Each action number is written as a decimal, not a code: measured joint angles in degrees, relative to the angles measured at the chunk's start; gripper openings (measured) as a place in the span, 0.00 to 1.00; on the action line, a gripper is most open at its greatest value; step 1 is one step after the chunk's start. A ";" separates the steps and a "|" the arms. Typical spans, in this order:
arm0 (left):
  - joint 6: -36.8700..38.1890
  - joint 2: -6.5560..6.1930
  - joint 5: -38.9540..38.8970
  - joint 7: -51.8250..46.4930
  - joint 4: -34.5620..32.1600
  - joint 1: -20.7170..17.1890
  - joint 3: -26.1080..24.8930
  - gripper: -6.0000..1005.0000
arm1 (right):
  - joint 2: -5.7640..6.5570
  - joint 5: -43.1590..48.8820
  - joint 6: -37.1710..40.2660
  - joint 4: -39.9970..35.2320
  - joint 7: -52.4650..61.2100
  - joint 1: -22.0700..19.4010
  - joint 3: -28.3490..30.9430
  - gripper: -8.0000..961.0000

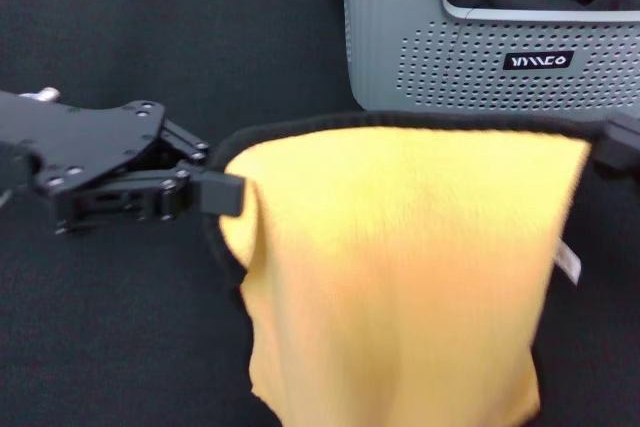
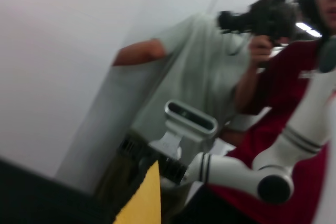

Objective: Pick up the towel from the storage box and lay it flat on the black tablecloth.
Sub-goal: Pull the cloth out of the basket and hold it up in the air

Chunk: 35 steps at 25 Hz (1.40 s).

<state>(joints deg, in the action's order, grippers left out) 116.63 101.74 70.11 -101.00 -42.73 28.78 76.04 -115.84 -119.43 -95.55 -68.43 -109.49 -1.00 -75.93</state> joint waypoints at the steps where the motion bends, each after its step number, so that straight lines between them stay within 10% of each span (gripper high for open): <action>1: -0.07 0.52 3.45 0.23 2.86 1.48 -2.27 0.03 | 0.03 0.54 1.11 2.55 0.18 1.85 -0.01 0.01; 10: -6.78 4.09 26.16 0.46 8.15 7.41 -17.27 0.03 | 0.53 6.09 15.63 15.06 0.45 13.12 -0.39 0.01; 35: -14.95 3.16 53.05 -13.14 -7.87 14.61 -20.24 0.03 | 0.74 8.02 27.66 20.93 -2.31 21.55 -5.07 0.01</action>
<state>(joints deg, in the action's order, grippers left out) 101.67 104.90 123.15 -114.14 -50.60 43.40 55.80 -115.10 -111.42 -67.89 -47.50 -111.80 20.55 -81.00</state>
